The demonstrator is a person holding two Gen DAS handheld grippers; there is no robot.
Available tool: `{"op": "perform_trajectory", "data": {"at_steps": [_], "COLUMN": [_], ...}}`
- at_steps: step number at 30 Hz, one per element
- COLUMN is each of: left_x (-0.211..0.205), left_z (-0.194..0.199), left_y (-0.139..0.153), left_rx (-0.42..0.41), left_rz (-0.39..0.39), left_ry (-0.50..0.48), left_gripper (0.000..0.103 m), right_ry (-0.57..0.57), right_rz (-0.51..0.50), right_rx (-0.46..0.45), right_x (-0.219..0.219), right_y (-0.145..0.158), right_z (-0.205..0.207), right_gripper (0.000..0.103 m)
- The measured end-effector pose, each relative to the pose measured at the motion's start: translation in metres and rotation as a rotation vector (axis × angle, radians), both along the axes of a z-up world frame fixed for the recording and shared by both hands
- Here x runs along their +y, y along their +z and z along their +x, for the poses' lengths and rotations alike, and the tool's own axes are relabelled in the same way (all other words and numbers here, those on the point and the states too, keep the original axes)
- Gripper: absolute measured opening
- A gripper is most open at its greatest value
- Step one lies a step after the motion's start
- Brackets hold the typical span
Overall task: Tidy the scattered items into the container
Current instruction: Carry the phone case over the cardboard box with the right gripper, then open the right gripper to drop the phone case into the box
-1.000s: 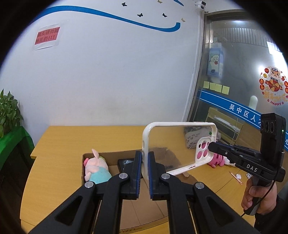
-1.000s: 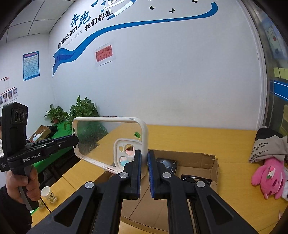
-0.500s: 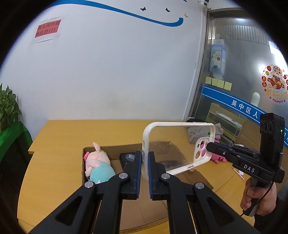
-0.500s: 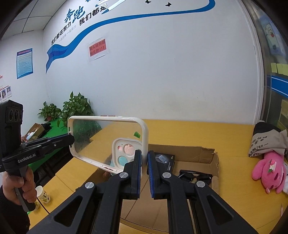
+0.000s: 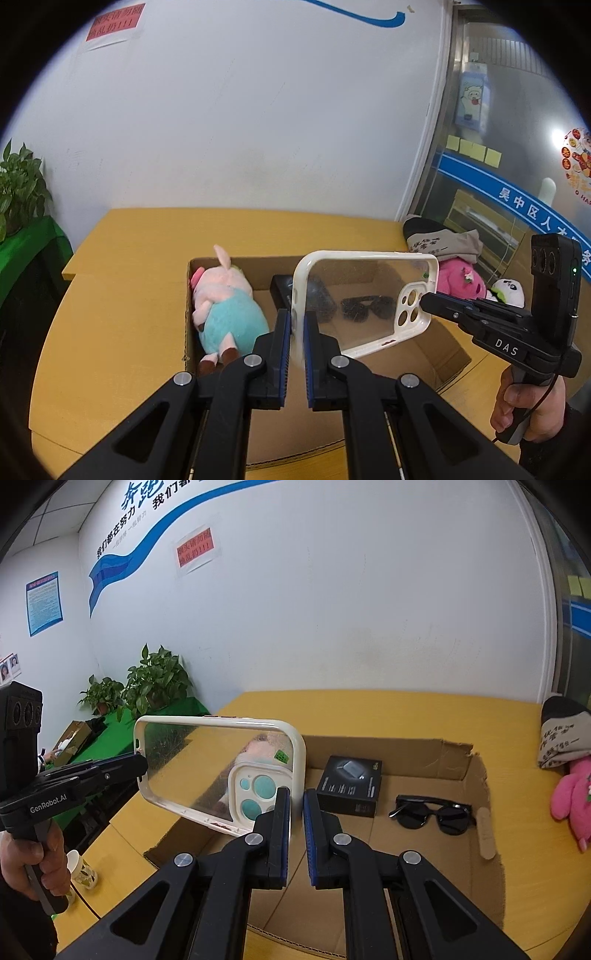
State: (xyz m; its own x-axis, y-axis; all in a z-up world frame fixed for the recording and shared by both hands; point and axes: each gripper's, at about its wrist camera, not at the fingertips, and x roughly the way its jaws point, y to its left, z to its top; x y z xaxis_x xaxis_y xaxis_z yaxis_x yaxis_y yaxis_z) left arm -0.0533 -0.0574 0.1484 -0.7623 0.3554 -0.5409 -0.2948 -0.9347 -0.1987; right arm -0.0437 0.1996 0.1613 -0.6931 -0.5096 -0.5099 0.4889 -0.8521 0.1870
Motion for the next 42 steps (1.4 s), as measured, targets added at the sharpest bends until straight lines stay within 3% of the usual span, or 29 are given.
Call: {"op": "perform_trajectory", "data": {"at_steps": [7, 15, 22, 29, 31, 33, 34, 36, 37, 38, 40, 42], "left_x": [0.001, 0.002, 0.0, 0.0, 0.0, 0.001, 0.0, -0.001, -0.001, 0.0, 0.006, 0.019], "left_z": [-0.022, -0.046, -0.06, -0.066, -0.065, -0.062, -0.059, -0.049, -0.041, -0.03, -0.007, 0.016], "left_y": [-0.039, -0.095, -0.131, -0.139, -0.138, -0.135, -0.131, -0.117, -0.107, -0.094, -0.072, -0.052], "left_rx": [-0.118, -0.307, -0.475, -0.521, -0.52, -0.508, -0.489, -0.425, -0.382, -0.321, -0.214, -0.103], "left_rz": [-0.06, -0.185, -0.291, -0.371, -0.376, -0.377, -0.384, -0.387, -0.379, -0.369, -0.365, -0.385], "left_ry": [0.003, 0.018, 0.048, 0.078, 0.075, 0.088, 0.104, 0.139, 0.158, 0.184, 0.23, 0.262], "left_gripper": [0.006, 0.006, 0.006, 0.006, 0.01, 0.011, 0.013, 0.02, 0.031, 0.046, 0.067, 0.077], "right_ry": [0.013, 0.034, 0.058, 0.091, 0.092, 0.062, 0.043, 0.002, -0.015, -0.033, -0.062, -0.089], "right_rz": [-0.009, -0.002, 0.077, 0.098, 0.098, 0.122, 0.133, 0.134, 0.133, 0.132, 0.137, 0.162], "right_rx": [-0.1, -0.339, -0.413, -0.501, -0.516, -0.509, -0.499, -0.462, -0.437, -0.399, -0.32, -0.219], "right_x": [-0.006, -0.015, -0.037, -0.049, -0.05, -0.047, -0.044, -0.034, -0.029, -0.025, -0.018, -0.013], "right_y": [-0.048, -0.131, -0.147, -0.169, -0.171, -0.169, -0.166, -0.155, -0.147, -0.138, -0.119, -0.098], "right_z": [-0.029, -0.064, -0.069, -0.069, -0.069, -0.068, -0.066, -0.06, -0.055, -0.048, -0.031, -0.009], "right_gripper": [0.008, 0.01, 0.011, 0.012, 0.013, 0.031, 0.049, 0.071, 0.08, 0.086, 0.093, 0.097]}}
